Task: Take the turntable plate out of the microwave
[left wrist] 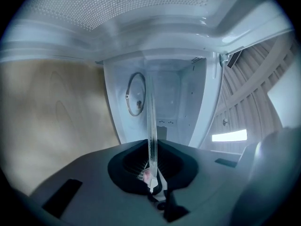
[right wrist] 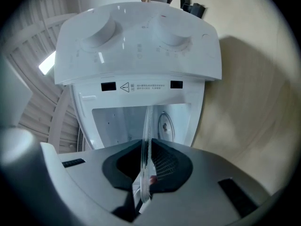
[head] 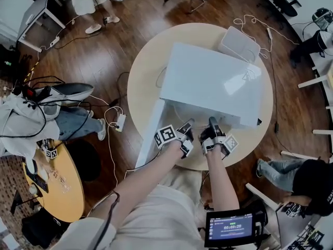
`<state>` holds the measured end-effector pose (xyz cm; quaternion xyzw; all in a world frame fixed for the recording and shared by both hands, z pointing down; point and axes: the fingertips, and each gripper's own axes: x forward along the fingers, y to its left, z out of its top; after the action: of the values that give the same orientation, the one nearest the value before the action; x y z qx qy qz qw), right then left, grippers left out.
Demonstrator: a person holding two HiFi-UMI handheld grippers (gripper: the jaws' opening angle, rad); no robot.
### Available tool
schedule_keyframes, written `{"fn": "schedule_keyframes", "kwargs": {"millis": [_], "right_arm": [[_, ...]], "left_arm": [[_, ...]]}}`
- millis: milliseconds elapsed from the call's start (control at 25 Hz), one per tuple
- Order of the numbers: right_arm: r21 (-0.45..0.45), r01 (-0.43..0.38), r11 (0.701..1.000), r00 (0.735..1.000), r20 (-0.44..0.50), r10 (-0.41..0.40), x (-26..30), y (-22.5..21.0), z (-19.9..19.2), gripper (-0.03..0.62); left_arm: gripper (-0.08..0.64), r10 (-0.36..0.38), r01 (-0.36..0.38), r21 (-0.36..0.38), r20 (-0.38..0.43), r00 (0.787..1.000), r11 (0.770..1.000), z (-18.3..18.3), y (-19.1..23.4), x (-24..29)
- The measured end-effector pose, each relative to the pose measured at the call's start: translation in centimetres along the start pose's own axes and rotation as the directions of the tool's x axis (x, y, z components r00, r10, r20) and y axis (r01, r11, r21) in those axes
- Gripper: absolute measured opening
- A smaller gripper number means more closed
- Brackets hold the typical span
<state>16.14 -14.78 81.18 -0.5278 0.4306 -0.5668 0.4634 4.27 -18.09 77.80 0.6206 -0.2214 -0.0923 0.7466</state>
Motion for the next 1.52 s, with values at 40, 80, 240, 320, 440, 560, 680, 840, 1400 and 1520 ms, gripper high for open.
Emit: {"fn": "schedule_keyframes", "kwargs": {"millis": [40,80,240,320,440,560,680,840,1400,1520], "right_arm": [[-0.023,-0.004,1.0,1.0,-0.01,0.003,0.0,1.5,-0.4,0.029],[-0.043,-0.009,0.999,1.0,-0.02,0.008,0.0,2.9,-0.7,0.029],[-0.063,-0.024,0.998,0.999,-0.035,0.022,-0.6,4.9,-0.9,0.029],[-0.072,-0.018,0.997,0.999,-0.041,0.015,-1.1,5.0,-1.0,0.029],[-0.065,-0.02,0.998,0.997,-0.072,0.016,-1.5,5.9,-1.5,0.029],[-0.081,-0.036,0.996,0.993,-0.117,0.027,-1.7,6.4,-1.3,0.029],[-0.113,-0.042,0.993,0.983,-0.181,0.021,-1.4,6.5,-1.7,0.029],[-0.099,-0.057,0.993,0.971,-0.237,0.033,-1.7,7.5,-2.2,0.031],[-0.112,-0.086,0.99,0.944,-0.328,0.045,-3.3,9.1,-2.7,0.031],[-0.115,-0.088,0.989,0.94,-0.339,0.045,-3.4,9.4,-2.8,0.031]], "left_arm": [[0.035,0.0,0.0,0.001,0.001,1.0,1.0,-0.1,0.0,-0.2],[0.035,-0.001,0.001,0.002,0.002,1.0,1.0,-0.2,-0.1,-0.4],[0.036,-0.013,0.013,-0.002,-0.002,1.0,1.0,-0.8,-0.8,-0.6],[0.035,-0.016,0.016,-0.002,-0.003,1.0,1.0,-1.2,-1.1,-1.0],[0.037,-0.022,0.022,0.0,0.0,1.0,1.0,-1.7,-1.4,-1.6],[0.037,-0.018,0.018,-0.001,0.002,1.0,1.0,-2.4,-1.6,-1.8],[0.037,-0.012,0.011,0.012,0.02,1.0,1.0,-2.6,-1.7,-2.5],[0.037,-0.003,0.001,0.039,0.048,0.999,0.999,-3.2,-2.4,-3.3],[0.08,0.044,-0.062,0.146,0.12,0.992,0.987,-3.0,-3.5,-6.2],[0.101,0.045,-0.064,0.135,0.137,0.989,0.989,-2.6,-3.4,-6.5]]}}
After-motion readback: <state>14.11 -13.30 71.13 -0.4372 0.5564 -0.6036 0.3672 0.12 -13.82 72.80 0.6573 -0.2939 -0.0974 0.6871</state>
